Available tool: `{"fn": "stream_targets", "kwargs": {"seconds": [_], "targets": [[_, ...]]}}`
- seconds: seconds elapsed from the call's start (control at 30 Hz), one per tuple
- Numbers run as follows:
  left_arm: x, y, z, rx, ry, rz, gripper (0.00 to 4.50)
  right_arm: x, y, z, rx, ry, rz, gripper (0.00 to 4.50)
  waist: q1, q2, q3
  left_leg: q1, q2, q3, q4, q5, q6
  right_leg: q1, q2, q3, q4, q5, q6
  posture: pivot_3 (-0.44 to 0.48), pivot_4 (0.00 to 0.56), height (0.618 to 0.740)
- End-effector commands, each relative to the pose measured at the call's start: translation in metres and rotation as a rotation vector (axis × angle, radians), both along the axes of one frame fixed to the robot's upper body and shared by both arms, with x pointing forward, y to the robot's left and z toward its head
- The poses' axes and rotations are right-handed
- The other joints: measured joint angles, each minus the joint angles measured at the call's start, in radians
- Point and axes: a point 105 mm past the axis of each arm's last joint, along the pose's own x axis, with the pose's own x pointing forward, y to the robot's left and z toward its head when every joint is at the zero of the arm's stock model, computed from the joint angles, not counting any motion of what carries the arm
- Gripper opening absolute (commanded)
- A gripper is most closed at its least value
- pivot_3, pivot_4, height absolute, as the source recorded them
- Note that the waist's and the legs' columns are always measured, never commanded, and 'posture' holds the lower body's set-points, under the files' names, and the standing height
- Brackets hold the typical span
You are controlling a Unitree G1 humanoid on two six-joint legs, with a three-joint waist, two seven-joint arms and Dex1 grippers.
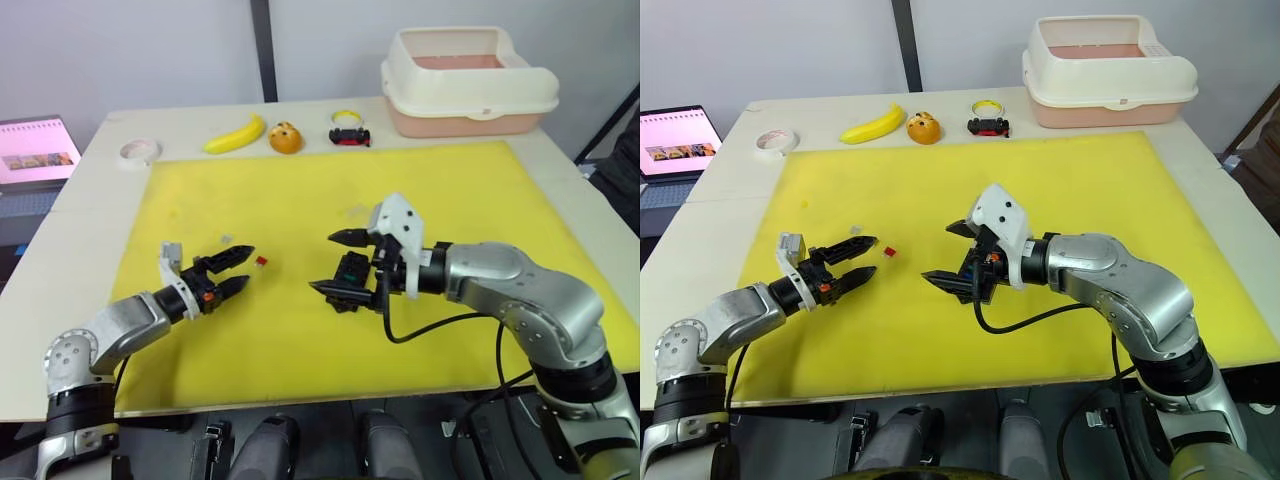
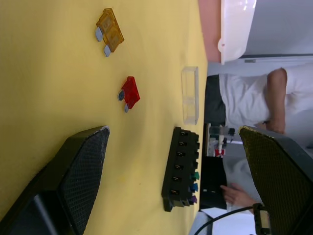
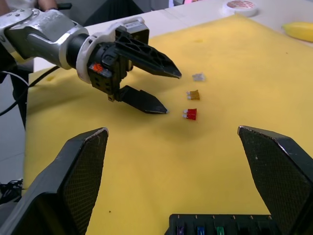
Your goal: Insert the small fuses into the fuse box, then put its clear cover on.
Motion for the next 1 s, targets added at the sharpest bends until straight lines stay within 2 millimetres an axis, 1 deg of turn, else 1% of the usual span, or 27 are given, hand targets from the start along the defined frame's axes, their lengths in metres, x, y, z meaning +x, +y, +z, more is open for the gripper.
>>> {"fn": "stream_targets", "kwargs": {"seconds": [0.03,0.2,0.5,0.73,1.0], "targets": [[0.004,-0.006,-0.007,-0.003,0.026,-0.002,4.5,0.0,-0.003,0.009,0.011,-0.047,-0.015,4.49,0.003,0.0,0.0,0.0,0.0,0.0,0.0,0.0,0.0,0.0,0.0,0.0,0.0,0.0,0.0,0.0,0.15,0.74],[0.01,-0.013,-0.008,-0.017,0.027,0.004,4.5,0.001,-0.005,0.008,0.003,-0.048,-0.031,4.49,0.021,0.0,0.0,0.0,-0.001,0.0,0.001,0.0,0.0,0.001,0.0,0.0,0.0,0.0,0.0,0.0,0.15,0.74],[0.022,-0.022,-0.008,-0.01,0.022,0.0,4.5,0.004,-0.008,0.007,-0.001,-0.049,-0.05,4.49,0.025,0.0,0.0,0.0,-0.002,-0.001,0.002,0.0,0.0,0.002,-0.001,0.0,0.0,0.0,0.0,0.0,0.15,0.74],[0.025,-0.032,-0.009,-0.007,0.019,-0.022,4.5,0.006,-0.008,0.007,0.001,-0.048,-0.058,4.49,0.031,0.0,-0.001,0.0,-0.002,-0.001,0.002,0.0,0.0,0.002,-0.001,0.0,0.0,0.0,0.0,0.0,0.15,0.74],[0.029,-0.043,-0.008,0.01,0.011,-0.031,4.5,0.007,-0.01,0.008,0.0,-0.051,-0.067,4.49,0.05,0.0,-0.001,0.0,-0.002,-0.001,0.003,0.0,0.0,0.003,-0.001,0.0,0.0,0.0,0.0,0.0,0.15,0.74]]}}
